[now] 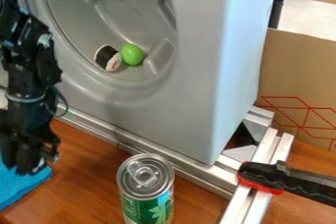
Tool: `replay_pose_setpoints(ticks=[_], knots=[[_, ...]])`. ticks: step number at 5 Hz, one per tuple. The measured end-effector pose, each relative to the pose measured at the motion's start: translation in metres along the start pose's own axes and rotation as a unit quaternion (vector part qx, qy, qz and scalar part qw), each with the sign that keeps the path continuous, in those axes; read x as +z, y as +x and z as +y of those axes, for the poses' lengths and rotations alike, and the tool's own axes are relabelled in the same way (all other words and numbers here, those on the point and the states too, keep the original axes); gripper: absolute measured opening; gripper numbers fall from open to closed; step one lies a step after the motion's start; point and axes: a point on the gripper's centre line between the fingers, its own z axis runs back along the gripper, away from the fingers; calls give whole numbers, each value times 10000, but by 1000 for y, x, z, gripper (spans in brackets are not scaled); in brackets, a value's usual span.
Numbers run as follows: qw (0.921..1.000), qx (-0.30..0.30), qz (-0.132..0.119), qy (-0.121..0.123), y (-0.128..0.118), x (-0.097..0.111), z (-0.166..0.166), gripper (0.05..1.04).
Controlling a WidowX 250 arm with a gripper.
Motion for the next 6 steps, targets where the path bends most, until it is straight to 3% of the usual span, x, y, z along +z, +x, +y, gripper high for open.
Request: replay_pose_setpoints(ticks=[1, 3, 4, 5, 6], knots=[[9998, -202, -60, 34, -3, -8, -2, 282], [9958, -867, 144, 260, -11, -20, 2, 282], [9909, -1282, 210, 363, -27, -28, 4, 282], [9878, -1518, 58, 333, -38, -33, 3, 282], [9832, -1782, -303, 266, -40, -42, 3, 282]])
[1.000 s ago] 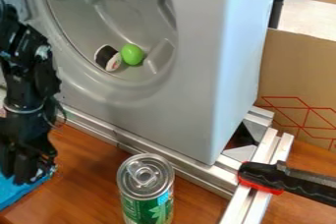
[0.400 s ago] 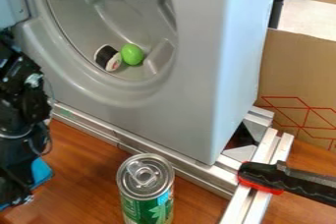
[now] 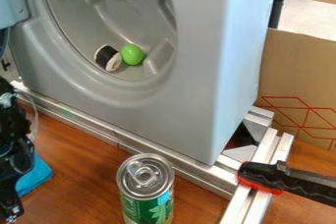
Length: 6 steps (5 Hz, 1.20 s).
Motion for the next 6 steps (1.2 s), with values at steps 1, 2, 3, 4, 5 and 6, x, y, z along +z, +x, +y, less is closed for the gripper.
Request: replay_pose_setpoints(ticks=[1, 2, 3, 4, 5, 6], knots=[[9995, -114, -284, -62, 5, -5, 3, 282], [9979, -184, -538, -302, 6, -10, 7, 282], [9995, 246, 105, 137, 7, -2, 13, 282], [9996, 66, 49, 272, 8, -4, 13, 282], [9996, -185, -105, 211, 12, -5, 12, 282], [9996, -176, -162, -166, 11, -10, 14, 321]])
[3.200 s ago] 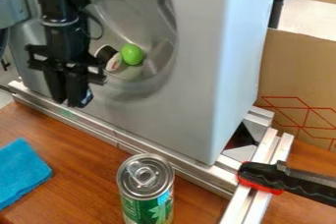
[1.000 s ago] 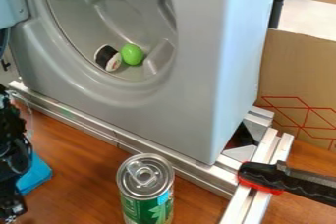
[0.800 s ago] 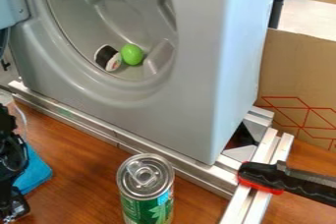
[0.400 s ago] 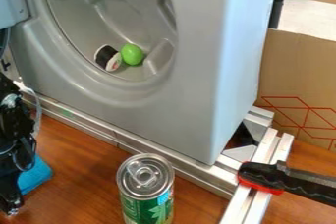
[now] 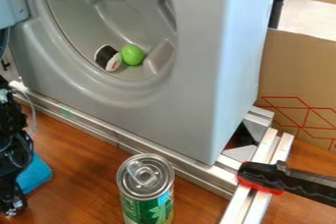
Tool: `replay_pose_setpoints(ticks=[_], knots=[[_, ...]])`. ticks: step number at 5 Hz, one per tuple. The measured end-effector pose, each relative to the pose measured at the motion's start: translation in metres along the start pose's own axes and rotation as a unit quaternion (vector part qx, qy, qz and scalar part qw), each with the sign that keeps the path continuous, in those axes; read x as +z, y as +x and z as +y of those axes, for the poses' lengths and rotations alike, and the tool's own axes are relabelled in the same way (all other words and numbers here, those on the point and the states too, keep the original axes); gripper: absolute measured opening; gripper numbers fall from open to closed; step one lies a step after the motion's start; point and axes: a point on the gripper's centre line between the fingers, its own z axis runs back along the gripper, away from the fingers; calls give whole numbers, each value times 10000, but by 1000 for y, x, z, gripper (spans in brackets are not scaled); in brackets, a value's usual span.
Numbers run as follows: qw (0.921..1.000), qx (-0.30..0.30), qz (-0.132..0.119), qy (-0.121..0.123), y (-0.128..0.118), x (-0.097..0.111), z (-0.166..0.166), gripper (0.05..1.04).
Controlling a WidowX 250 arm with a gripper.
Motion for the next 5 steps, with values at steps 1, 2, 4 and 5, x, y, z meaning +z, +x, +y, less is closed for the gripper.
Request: replay_pose_setpoints(ticks=[1, 2, 4, 5], knots=[[9999, -66, 90, -53, -1, -2, 0, 579], [9998, 24, 208, 62, -1, -1, 2, 863], [9996, -22, 292, 11, -3, 0, -1, 1009], [9978, 49, 660, -24, -3, 10, -2, 1007]])
